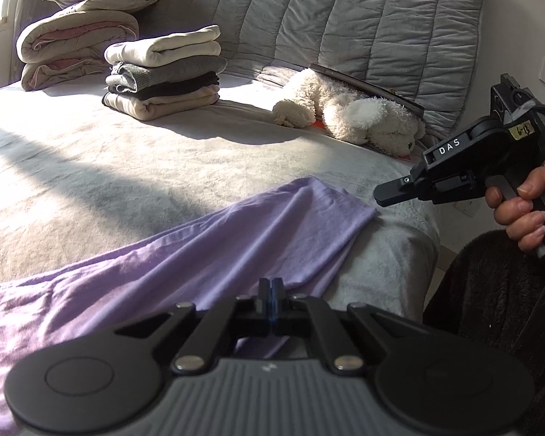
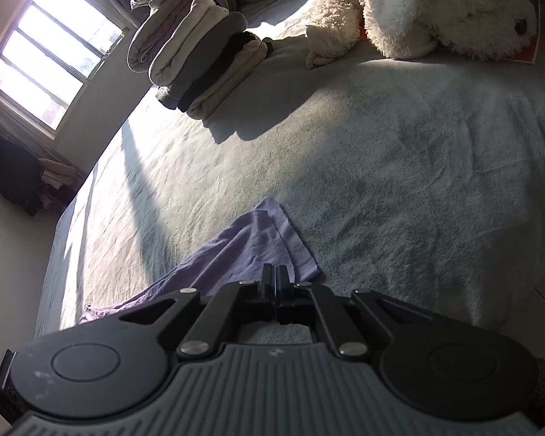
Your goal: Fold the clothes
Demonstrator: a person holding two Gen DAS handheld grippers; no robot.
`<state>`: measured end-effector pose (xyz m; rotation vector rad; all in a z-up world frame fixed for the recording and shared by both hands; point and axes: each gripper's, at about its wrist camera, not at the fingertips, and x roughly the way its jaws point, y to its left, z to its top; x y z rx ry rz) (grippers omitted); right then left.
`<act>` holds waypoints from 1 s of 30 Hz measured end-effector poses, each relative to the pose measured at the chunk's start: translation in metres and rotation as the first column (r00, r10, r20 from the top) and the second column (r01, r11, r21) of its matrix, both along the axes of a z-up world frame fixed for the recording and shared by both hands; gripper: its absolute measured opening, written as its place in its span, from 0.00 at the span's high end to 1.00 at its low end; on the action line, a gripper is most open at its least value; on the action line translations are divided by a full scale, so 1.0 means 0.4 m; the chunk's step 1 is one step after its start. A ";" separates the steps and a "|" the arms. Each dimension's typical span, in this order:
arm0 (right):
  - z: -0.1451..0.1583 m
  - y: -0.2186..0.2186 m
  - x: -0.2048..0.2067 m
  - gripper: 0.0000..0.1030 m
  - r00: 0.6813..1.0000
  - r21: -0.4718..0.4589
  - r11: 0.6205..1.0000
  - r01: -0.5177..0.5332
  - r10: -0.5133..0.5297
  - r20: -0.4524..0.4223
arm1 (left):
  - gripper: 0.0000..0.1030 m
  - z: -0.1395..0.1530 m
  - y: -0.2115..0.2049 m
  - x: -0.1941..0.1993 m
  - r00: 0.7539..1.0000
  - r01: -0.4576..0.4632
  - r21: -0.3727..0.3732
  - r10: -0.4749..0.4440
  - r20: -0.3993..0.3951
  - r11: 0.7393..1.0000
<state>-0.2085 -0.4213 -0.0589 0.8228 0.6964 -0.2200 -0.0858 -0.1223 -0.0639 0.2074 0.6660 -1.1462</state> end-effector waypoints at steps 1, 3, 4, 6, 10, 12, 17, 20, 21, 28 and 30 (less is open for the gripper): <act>0.006 0.000 -0.003 0.99 1.000 -0.018 1.000 0.005 -0.005 0.000 | 1.00 0.005 0.001 -0.003 1.000 0.004 -0.010 -0.004 -0.005 1.000; 0.014 0.002 -0.005 0.99 1.000 -0.047 0.999 0.003 -0.003 0.000 | 1.00 0.010 0.001 -0.007 1.000 0.013 -0.018 -0.013 -0.013 1.000; 0.017 0.004 -0.003 0.99 1.000 -0.058 0.998 -0.003 0.003 -0.002 | 1.00 0.010 0.001 -0.009 1.000 0.013 -0.016 -0.013 -0.009 1.000; 0.019 0.010 0.007 0.87 1.000 -0.070 0.997 -0.022 0.021 -0.004 | 1.00 0.007 0.001 -0.007 1.000 0.003 -0.016 -0.003 -0.015 1.000; 0.011 0.027 0.021 0.86 0.998 -0.022 0.998 -0.058 0.057 -0.017 | 1.00 0.013 0.010 0.008 0.998 -0.032 -0.052 0.029 -0.056 0.998; -0.001 0.038 0.021 0.86 0.997 0.068 0.995 -0.073 0.074 0.001 | 1.00 0.020 0.018 0.017 0.996 -0.047 -0.080 0.041 -0.080 0.996; -0.046 0.082 0.036 0.62 0.995 0.299 0.949 -0.096 0.082 0.057 | 1.00 0.028 0.027 0.025 0.993 -0.069 -0.106 0.058 -0.101 0.992; -0.074 0.110 0.051 0.51 0.994 0.412 0.907 -0.093 0.062 0.088 | 1.00 0.027 0.027 0.023 0.993 -0.070 -0.103 0.060 -0.099 0.992; -0.085 0.121 0.057 0.51 0.994 0.447 0.890 -0.088 0.050 0.095 | 1.00 0.026 0.027 0.022 0.993 -0.069 -0.103 0.059 -0.098 0.992; -0.146 0.165 0.092 0.51 0.993 0.535 0.845 -0.017 -0.048 0.108 | 1.00 0.027 0.027 0.014 0.995 -0.042 -0.100 0.032 -0.099 0.994; -0.150 0.153 0.093 0.55 0.987 0.539 0.842 0.019 -0.101 0.122 | 1.00 0.019 0.025 0.010 0.995 -0.024 -0.085 0.015 -0.103 0.996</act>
